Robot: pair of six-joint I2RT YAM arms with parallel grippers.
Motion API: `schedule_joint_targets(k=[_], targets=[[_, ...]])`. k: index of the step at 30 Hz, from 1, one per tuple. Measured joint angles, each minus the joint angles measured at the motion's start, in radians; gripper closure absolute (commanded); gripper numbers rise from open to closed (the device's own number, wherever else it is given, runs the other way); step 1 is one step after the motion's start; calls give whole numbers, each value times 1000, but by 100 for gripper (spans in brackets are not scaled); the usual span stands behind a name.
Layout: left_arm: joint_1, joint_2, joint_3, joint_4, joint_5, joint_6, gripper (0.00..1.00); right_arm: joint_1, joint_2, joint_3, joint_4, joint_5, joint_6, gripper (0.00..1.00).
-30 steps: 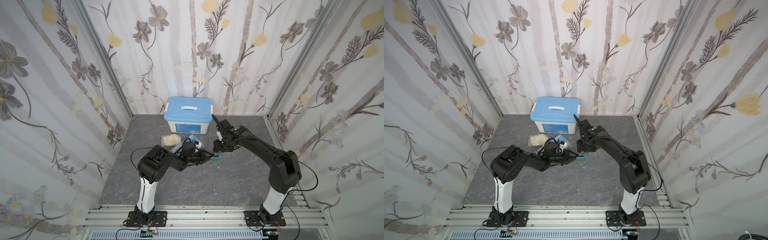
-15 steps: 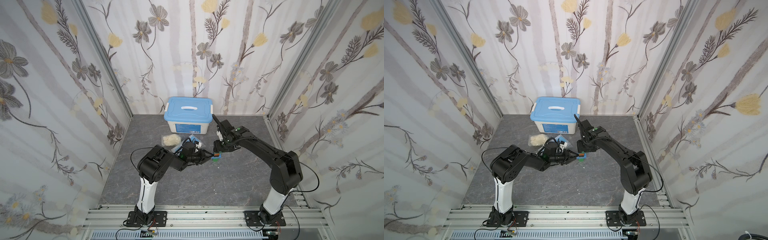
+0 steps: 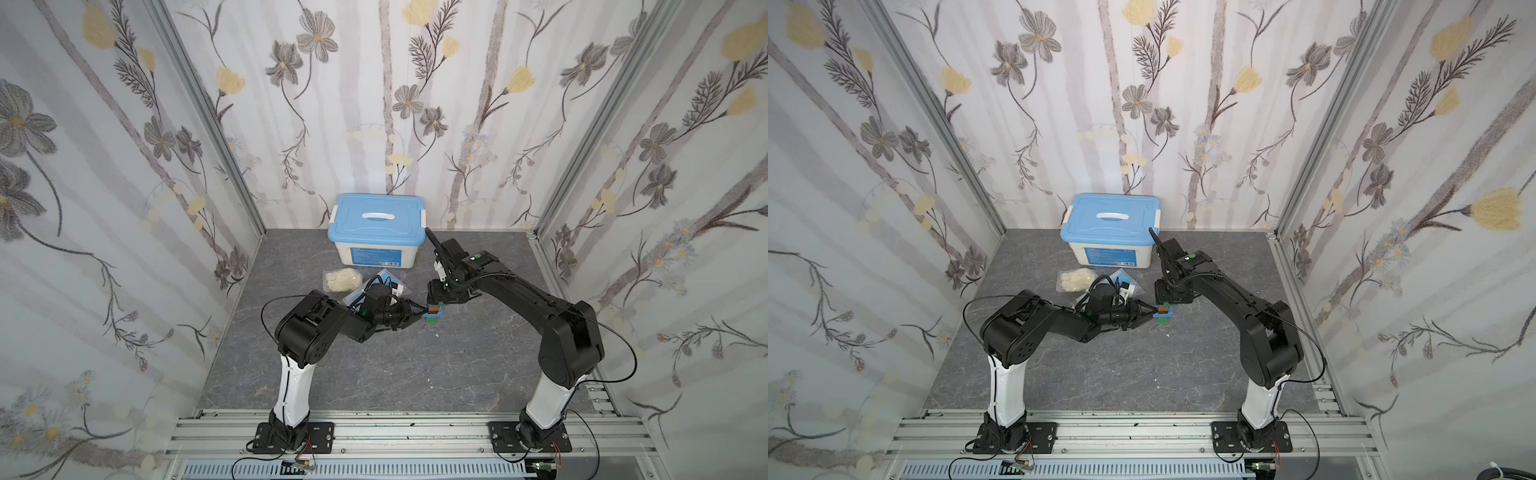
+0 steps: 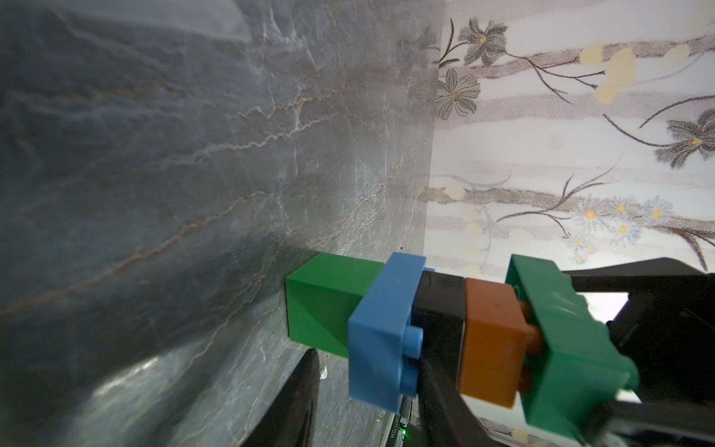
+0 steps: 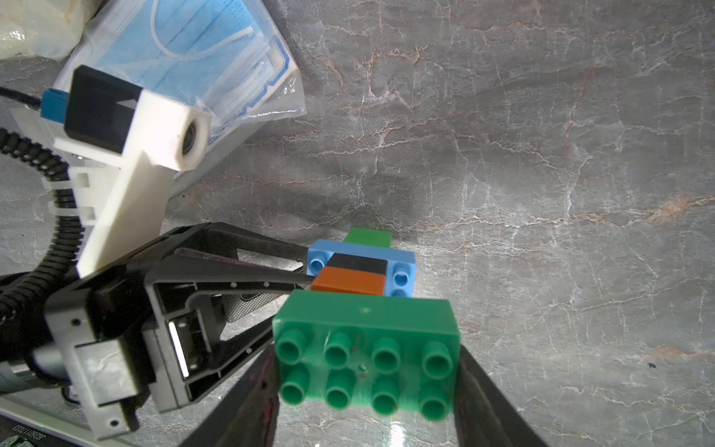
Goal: Assemble the letter f with lego
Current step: Assemble the lego brick with the lego brick.
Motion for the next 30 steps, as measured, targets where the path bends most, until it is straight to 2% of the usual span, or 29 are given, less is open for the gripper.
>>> schedule_joint_targets(k=[17,30], targets=[[-6,-8,-20,20,-34,0,57,6,-7,-11,3,8,88,50],[-6,-10,-22,19,-35,0,57,9,6,20,-39,26,52,50]])
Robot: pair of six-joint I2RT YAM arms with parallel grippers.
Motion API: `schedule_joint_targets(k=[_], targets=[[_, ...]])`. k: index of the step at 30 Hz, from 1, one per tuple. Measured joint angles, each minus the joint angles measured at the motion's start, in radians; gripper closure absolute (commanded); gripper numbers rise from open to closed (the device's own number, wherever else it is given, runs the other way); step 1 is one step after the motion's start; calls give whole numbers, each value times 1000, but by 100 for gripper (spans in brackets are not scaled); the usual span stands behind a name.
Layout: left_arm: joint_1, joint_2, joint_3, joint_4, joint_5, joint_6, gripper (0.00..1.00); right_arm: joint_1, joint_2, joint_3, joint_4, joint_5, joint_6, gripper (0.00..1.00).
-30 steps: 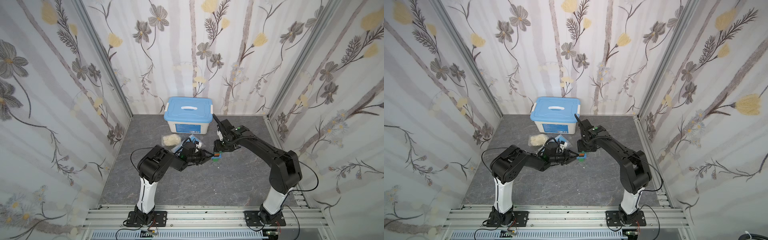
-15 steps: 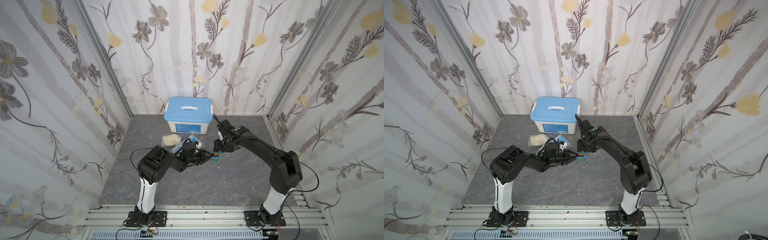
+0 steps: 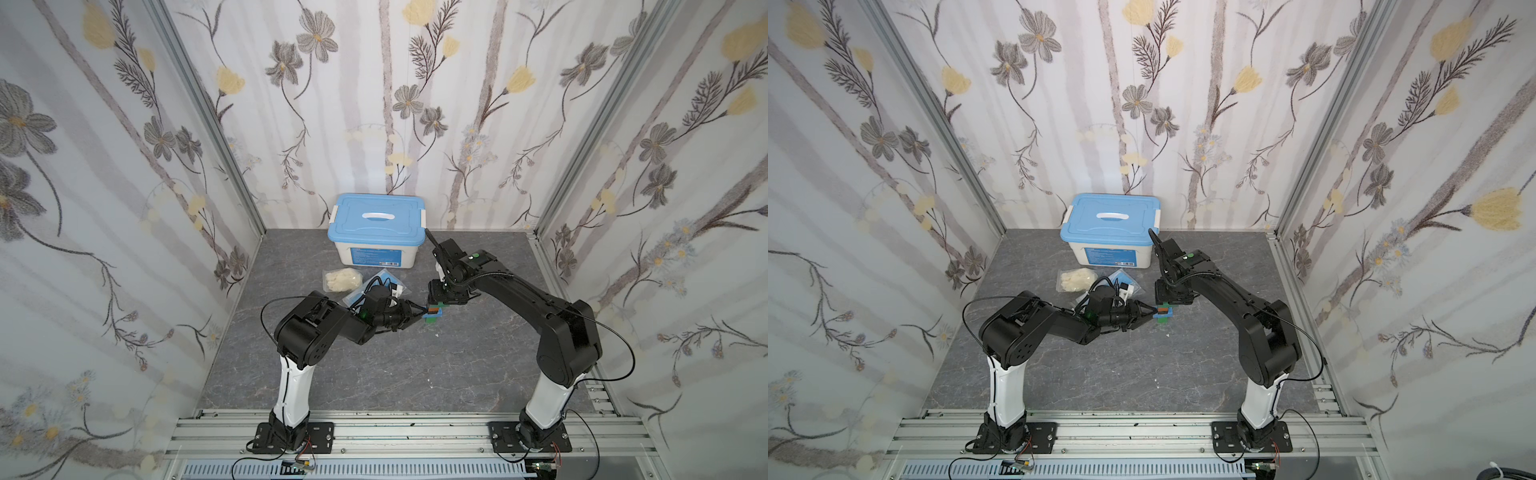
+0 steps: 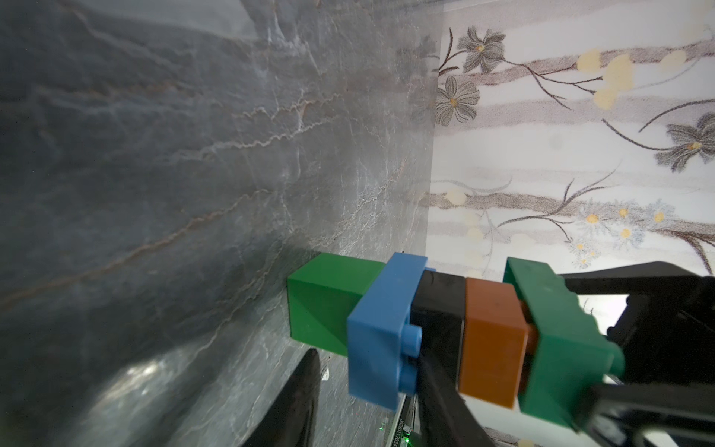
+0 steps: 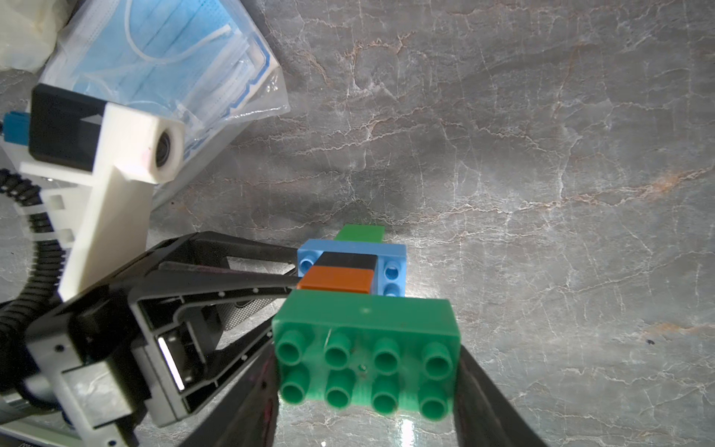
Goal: Assemble the letter f with lego
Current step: Assemble the lego brick with the lego brick.
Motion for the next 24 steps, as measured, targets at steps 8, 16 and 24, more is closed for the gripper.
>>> schedule_joint_targets(k=[8,16,24], targets=[[0,1,2,-4,5,0,57,2,15,18,-14,2,-28,49],[0,2,3,-5,6,0,57,3,32,42,-34,3,-50,49],[0,5,7,-8,11,0,57,1,66,81,-65,3,-84,49]])
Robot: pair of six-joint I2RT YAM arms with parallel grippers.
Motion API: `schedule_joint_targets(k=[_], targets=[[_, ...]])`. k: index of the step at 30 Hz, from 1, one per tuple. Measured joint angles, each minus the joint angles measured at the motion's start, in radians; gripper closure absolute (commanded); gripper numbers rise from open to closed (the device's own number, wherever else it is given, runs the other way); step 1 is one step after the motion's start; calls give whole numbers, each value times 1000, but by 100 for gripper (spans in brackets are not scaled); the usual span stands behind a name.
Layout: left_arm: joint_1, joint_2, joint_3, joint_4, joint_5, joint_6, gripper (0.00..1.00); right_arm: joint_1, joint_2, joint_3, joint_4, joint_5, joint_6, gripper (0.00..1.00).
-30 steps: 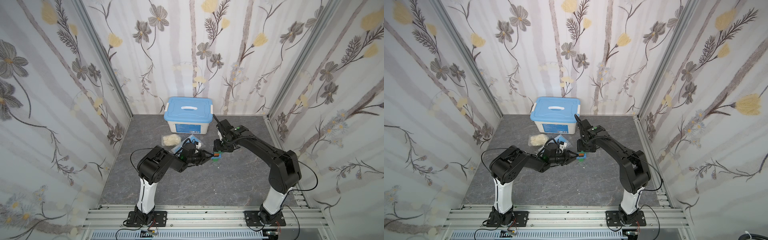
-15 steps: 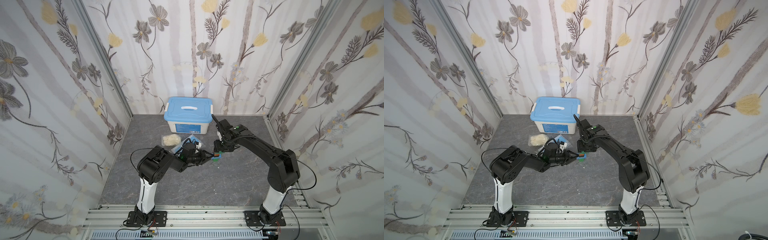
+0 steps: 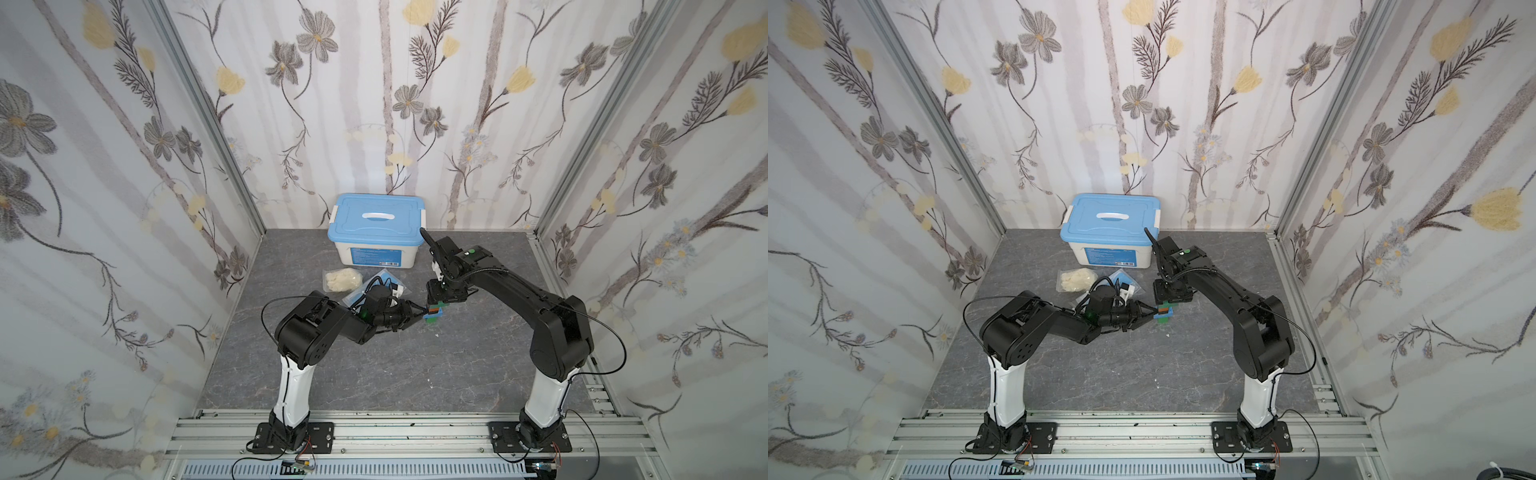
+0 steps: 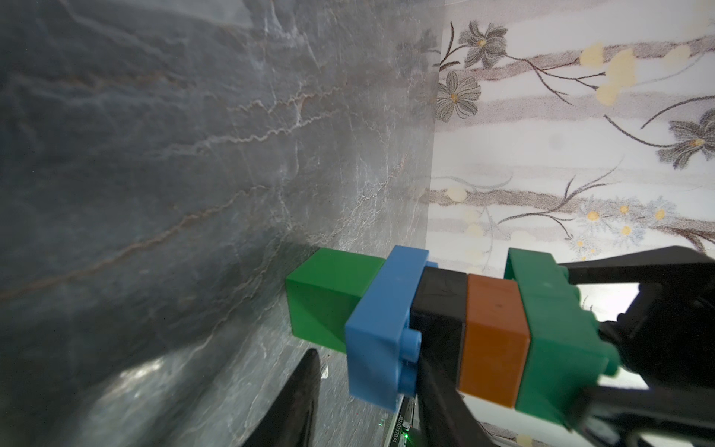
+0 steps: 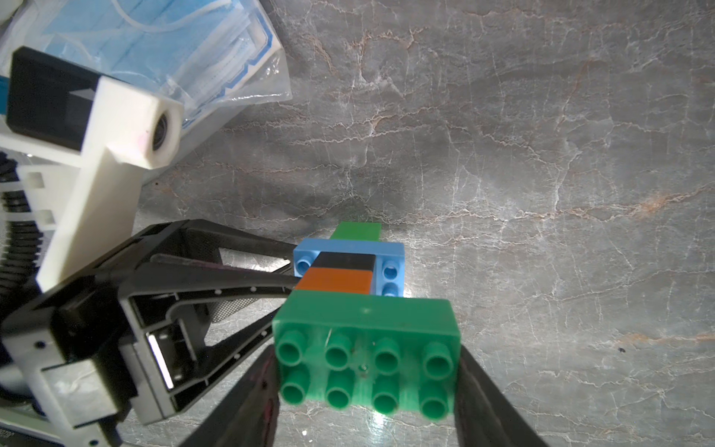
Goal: Assemble the letter f with lego
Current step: Assemble the lego brick with the lego brick.
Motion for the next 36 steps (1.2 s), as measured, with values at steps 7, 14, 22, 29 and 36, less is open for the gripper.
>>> schedule_joint_targets(k=[7,14,22,29,36], targets=[[0,0,2,-2,2,0,57,0,24,21,-19,-1,-15,49],[0,0,2,-2,2,0,57,0,34,15,-19,-5,-20,49],[1,0,2,-2,2,0,57,0,22,13,-16,-5,-21,41],[1,0,2,-2,2,0,57,0,17,26,-22,-5,-22,35],[2,0,2,-5,8,0,57,0,17,30,-24,-11,-22,26]])
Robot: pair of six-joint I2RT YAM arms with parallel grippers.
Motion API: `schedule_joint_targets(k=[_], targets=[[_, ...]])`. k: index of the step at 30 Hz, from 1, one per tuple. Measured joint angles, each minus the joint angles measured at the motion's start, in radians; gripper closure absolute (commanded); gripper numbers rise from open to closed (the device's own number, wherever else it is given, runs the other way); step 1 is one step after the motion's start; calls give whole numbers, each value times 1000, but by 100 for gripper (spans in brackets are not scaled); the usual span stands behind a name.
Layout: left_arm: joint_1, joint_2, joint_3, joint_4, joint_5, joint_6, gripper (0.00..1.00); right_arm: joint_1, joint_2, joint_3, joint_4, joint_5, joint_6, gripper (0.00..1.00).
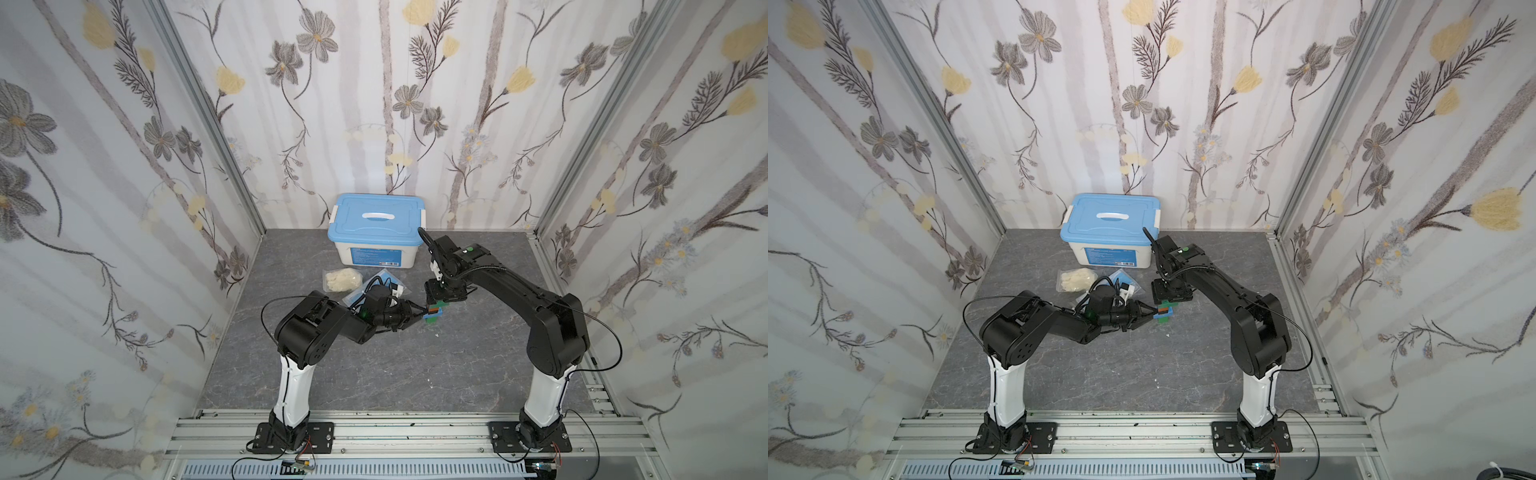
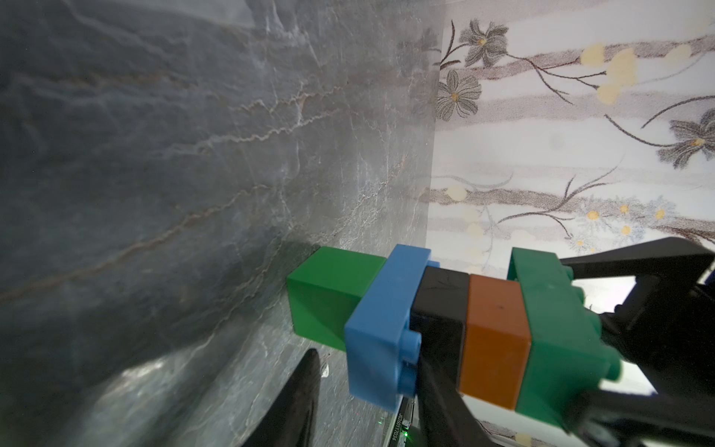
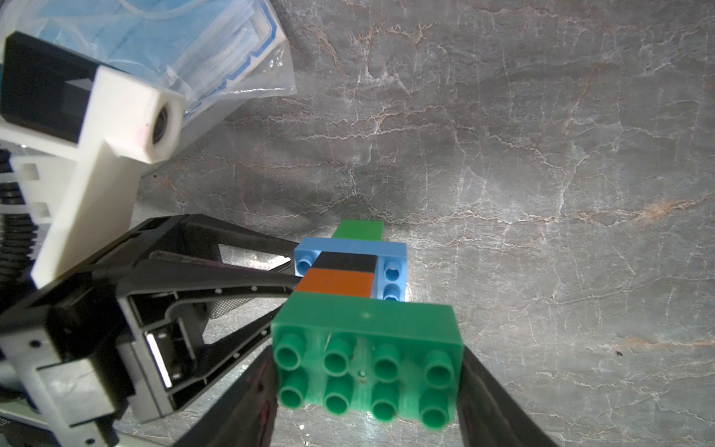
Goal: Assemble the letter f with lego
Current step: Assemble the lego brick with the lego brick.
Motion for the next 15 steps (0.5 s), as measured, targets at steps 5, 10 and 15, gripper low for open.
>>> schedule_joint_targets(k=[5,10,15], targets=[[0,-2,0,-4,0,0,57,0,-7,0,-5,1,0,21],[0,-3,0,-6,0,0,57,0,-32,0,-6,0,0,17],[0,-3,7,-18,0,0,57,0,-74,-26,10,0,0,12]])
